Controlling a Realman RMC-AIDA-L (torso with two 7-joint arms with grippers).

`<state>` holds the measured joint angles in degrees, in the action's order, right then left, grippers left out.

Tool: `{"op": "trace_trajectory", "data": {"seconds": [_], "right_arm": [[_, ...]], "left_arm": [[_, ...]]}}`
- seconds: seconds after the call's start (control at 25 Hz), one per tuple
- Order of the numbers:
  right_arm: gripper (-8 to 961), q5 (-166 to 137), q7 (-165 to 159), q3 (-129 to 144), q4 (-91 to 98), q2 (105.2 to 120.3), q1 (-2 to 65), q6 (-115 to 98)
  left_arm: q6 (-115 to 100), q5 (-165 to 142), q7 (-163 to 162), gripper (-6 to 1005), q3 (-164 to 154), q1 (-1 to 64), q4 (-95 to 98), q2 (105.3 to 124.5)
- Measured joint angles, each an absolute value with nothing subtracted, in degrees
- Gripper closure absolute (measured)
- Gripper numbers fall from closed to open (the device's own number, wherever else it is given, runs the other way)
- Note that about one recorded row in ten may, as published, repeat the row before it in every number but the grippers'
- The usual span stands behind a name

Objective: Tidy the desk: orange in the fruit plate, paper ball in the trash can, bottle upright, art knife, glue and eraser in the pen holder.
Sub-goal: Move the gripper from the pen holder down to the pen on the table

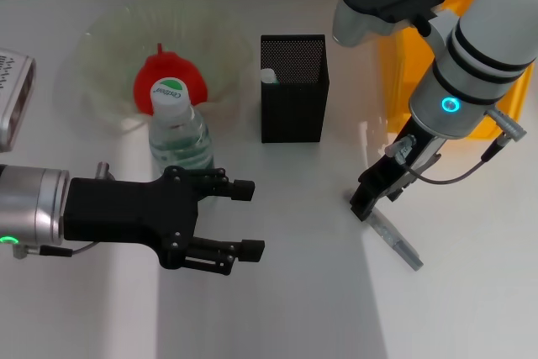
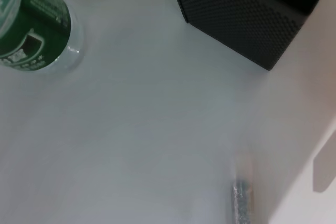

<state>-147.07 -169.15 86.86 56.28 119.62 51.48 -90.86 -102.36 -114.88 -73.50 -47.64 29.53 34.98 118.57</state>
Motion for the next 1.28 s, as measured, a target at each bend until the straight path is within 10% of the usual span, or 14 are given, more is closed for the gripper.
{"op": "trace_trajectory", "data": {"seconds": [1.28], "right_arm": [[528,-146.9,-169.33,89.77,46.13,119.85,55.86,-84.23]], "left_arm": [[-102.04,-115.23,-70.61,164,-47.64,28.58,34.26,118.57]]}}
